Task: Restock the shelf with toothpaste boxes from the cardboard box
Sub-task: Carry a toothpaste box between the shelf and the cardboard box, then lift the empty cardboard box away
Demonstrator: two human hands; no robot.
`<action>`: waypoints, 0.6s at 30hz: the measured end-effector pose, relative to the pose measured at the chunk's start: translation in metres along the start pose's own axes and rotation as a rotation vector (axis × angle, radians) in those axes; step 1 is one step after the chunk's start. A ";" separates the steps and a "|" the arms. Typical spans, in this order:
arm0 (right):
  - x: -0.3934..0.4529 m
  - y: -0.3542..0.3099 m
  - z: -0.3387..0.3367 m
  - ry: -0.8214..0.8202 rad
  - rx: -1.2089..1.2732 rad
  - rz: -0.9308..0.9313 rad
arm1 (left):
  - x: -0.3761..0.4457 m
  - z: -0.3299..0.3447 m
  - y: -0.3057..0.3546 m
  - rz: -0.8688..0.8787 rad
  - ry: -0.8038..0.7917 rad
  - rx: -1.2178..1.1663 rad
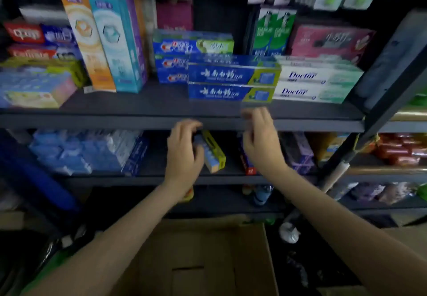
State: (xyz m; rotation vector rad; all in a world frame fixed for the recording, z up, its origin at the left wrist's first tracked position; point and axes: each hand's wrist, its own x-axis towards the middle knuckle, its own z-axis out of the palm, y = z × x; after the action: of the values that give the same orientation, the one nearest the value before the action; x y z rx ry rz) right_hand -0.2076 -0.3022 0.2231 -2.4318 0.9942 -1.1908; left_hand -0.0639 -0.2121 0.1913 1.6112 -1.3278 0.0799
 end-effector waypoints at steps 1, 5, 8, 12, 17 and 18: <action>-0.030 0.000 0.015 -0.165 -0.040 -0.060 | -0.037 0.003 -0.009 0.014 -0.151 0.062; -0.138 0.019 0.075 -0.861 -0.249 -0.037 | -0.164 0.012 -0.063 -0.191 -0.740 0.384; -0.164 0.041 0.096 -0.989 -0.317 0.094 | -0.196 0.006 -0.090 -0.316 -0.820 0.469; -0.184 0.059 0.114 -1.058 -0.335 0.174 | -0.203 0.007 -0.106 -0.344 -0.798 0.480; -0.256 0.042 0.137 -1.517 -0.243 0.064 | -0.260 0.020 -0.112 -0.524 -1.265 0.357; -0.275 0.038 0.143 -1.635 -0.192 0.060 | -0.276 0.019 -0.113 -0.626 -1.438 0.277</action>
State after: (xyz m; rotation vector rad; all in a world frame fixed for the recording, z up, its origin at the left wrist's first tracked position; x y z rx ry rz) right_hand -0.2334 -0.1538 -0.0503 -2.3331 0.5271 0.9768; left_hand -0.0959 -0.0447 -0.0547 2.3295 -1.7091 -1.5860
